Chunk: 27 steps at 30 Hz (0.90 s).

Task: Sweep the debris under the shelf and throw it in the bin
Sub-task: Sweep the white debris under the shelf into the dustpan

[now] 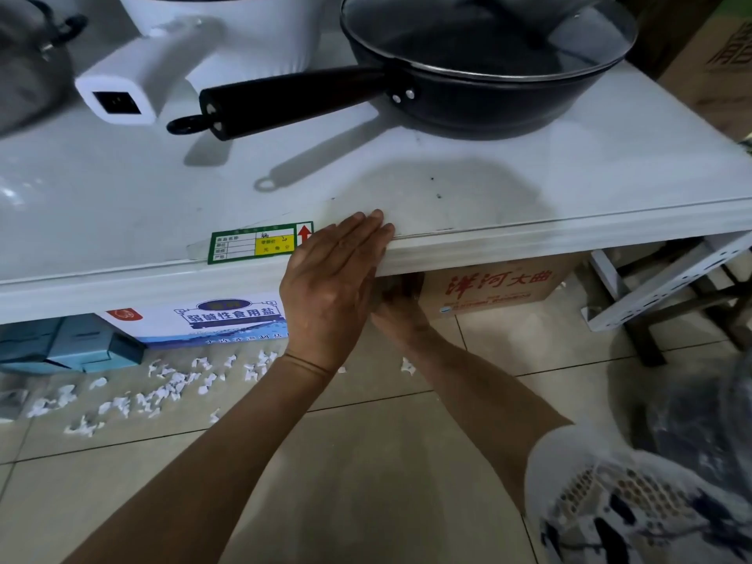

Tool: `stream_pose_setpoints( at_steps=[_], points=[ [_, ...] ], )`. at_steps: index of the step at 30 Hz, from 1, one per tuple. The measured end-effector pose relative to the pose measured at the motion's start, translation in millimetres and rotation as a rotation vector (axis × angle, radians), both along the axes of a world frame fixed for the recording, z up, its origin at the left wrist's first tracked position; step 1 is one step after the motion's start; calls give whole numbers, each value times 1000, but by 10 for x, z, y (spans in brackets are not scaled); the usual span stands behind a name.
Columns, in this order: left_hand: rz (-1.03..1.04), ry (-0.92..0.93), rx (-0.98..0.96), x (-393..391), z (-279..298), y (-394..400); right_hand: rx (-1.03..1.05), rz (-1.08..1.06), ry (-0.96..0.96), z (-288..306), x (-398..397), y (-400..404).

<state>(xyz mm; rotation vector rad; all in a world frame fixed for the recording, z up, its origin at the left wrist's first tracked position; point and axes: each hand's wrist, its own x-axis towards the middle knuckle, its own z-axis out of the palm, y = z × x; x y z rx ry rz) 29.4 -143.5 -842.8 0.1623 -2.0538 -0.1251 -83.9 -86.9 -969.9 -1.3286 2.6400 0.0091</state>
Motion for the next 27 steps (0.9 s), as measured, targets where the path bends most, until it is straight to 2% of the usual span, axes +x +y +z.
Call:
stream_pose_setpoints(
  at_steps=[1, 4, 6, 8, 9, 10, 13, 16, 18, 20, 22, 27],
  points=[
    [-14, -8, 5, 1, 4, -36, 118, 35, 18, 59, 94, 66],
    [-4, -51, 14, 11, 38, -15, 185, 151, -15, 102, 385, 276],
    [-12, -65, 25, 16, 58, -10, 259, 216, 92, 125, 540, 356],
    [-3, -71, 34, 29, 53, 2, 251, 241, 126, 215, 659, 368],
    [-7, -67, 30, 28, 59, -1, 331, 214, 80, 225, 679, 357],
    [-7, -67, 24, 29, 61, -2, 366, 216, 112, 250, 696, 355],
    [5, -55, 7, 19, 52, -10, 259, 152, 197, 284, 602, 191],
    [15, -54, -1, 18, 34, -16, 127, 186, 140, -6, 266, -74],
    [7, -51, 1, 13, 39, -16, 180, 147, 179, 103, 179, -58],
    [12, -43, 0, 14, 32, -11, 185, 230, 159, 292, 156, 18],
    [16, -38, -11, 10, 27, -21, 274, 359, 223, 256, 152, 100],
    [25, -41, -32, 10, 14, -30, 376, 356, 208, 94, 345, 348]
  ],
)
